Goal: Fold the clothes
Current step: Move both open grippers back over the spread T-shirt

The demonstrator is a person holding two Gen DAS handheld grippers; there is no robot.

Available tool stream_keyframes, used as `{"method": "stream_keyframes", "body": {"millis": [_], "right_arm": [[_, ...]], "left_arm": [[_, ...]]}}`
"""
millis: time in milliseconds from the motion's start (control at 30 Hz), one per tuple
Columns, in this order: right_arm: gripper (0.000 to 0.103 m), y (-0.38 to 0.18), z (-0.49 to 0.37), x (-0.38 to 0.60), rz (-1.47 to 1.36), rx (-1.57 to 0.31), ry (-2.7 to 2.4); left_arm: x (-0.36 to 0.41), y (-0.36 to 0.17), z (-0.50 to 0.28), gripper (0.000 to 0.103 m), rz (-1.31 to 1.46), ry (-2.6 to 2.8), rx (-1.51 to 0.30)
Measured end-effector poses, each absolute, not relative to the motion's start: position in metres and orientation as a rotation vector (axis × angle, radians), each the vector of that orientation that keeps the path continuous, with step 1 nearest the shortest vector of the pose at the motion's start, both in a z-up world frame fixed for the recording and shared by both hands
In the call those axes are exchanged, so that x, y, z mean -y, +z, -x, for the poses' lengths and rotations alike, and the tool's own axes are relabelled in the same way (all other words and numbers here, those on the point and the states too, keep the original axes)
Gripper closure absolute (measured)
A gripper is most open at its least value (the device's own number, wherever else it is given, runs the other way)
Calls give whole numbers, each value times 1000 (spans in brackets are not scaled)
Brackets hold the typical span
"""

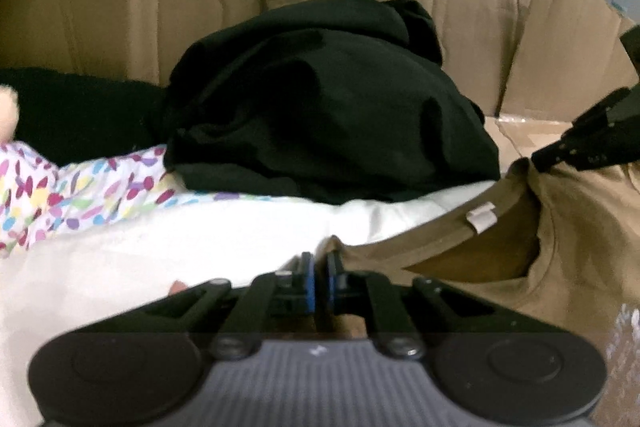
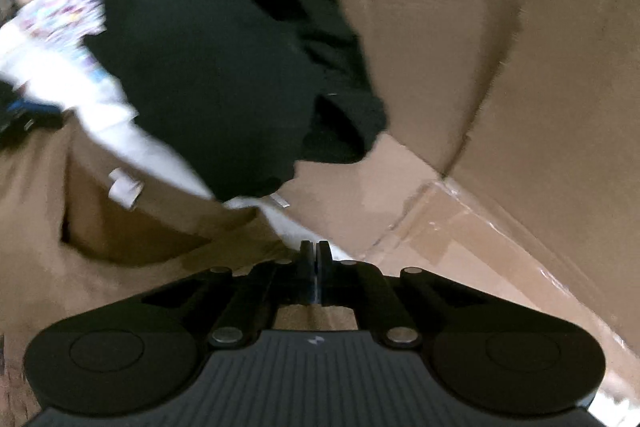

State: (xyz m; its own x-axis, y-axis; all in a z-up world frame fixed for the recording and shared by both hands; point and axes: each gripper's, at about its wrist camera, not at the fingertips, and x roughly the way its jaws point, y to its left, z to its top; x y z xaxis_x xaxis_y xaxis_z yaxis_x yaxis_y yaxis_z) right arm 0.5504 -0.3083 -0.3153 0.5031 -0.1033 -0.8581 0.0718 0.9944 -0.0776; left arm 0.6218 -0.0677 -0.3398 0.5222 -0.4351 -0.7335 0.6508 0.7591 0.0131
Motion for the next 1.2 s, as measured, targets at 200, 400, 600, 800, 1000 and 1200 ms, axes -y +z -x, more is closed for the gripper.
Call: {"method": "stream_keyframes", "body": {"millis": [200, 400, 600, 800, 1000, 1200], "right_arm": [[103, -309, -558, 305, 19, -1042, -144], [88, -274, -534, 310, -4, -1018, -55], [69, -213, -487, 329, 41, -936, -69], [69, -166, -428, 356, 73, -911, -111], [69, -127, -360, 378, 39, -872, -169], [69, -102, -301, 390, -23, -847, -210]], "left_arm": [[75, -337, -627, 92, -283, -633, -791], [70, -327, -608, 39, -164, -594, -780], [73, -299, -581, 35, -220, -618, -810], [65, -256, -558, 35, -168, -578, -813], [71, -206, -526, 30, -173, -584, -796], [77, -141, -482, 30, -222, -613, -774]]}}
